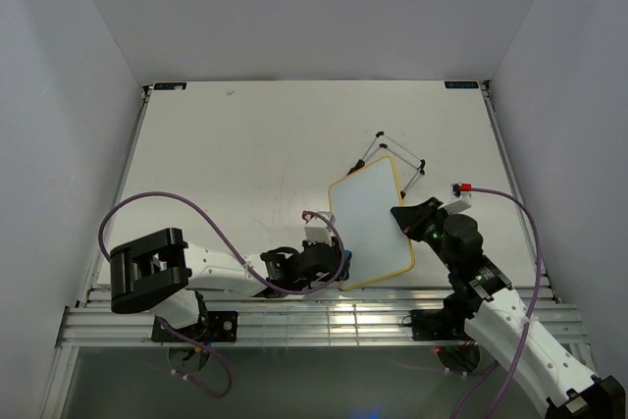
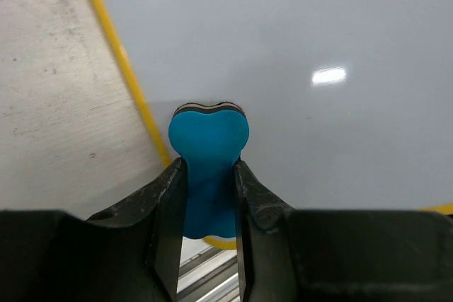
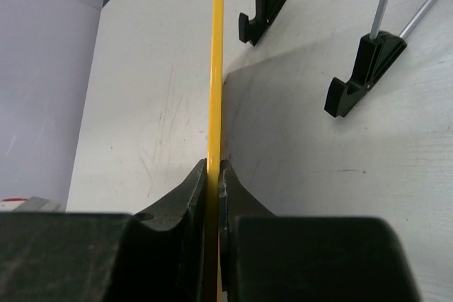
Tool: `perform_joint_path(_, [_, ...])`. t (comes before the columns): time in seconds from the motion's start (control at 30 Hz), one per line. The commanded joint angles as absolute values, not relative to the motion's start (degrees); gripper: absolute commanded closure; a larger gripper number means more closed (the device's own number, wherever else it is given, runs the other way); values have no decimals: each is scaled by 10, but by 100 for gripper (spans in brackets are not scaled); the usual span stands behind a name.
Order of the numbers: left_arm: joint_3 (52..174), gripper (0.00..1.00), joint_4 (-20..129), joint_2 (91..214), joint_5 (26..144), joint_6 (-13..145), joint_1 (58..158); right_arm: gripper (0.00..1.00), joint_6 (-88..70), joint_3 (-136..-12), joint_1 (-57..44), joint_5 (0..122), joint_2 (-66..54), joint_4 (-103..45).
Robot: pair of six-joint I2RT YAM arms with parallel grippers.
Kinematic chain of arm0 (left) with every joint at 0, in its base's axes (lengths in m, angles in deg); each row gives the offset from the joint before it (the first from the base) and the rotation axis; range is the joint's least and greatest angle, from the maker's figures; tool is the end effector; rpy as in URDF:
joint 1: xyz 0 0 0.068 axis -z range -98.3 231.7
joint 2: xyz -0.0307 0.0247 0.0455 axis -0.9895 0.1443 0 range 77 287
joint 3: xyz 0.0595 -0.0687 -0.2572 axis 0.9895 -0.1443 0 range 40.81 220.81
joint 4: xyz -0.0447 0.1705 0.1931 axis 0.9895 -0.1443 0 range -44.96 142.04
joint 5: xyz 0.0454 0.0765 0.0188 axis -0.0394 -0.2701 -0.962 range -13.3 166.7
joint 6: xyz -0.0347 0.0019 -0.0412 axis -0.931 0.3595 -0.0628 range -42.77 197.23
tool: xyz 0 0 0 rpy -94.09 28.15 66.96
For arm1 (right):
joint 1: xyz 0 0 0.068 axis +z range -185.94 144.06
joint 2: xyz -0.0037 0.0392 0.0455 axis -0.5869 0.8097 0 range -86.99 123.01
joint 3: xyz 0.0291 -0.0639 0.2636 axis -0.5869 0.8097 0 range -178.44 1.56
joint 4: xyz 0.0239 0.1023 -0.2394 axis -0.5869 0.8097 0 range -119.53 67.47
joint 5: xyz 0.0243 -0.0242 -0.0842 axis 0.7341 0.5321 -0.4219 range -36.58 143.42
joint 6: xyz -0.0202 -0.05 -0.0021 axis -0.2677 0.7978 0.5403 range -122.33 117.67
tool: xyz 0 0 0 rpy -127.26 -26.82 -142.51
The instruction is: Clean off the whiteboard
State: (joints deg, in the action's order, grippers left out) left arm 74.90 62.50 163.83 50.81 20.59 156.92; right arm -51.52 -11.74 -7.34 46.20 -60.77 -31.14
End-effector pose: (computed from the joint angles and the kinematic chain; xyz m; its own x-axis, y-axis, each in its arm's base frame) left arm 0.0865 -0.2668 0.1472 -0.7520 -0.0949 -0.6522 0.2897 0.8413 -0.4564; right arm 0.1273 0.0643 0.2123 -0.3900 0.6426 -0.6595 -0.1094 0.6789 0.7261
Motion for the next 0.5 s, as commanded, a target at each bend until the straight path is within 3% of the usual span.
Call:
perform_joint_path(0.0, [796,100,585,1595,501,250,1580,92,-522,-100,-61,504,-611,-330])
perform_joint_path(0.47, [824,100,540,1549,444,304,1577,92,-502,-110,-61,508,-629,-326])
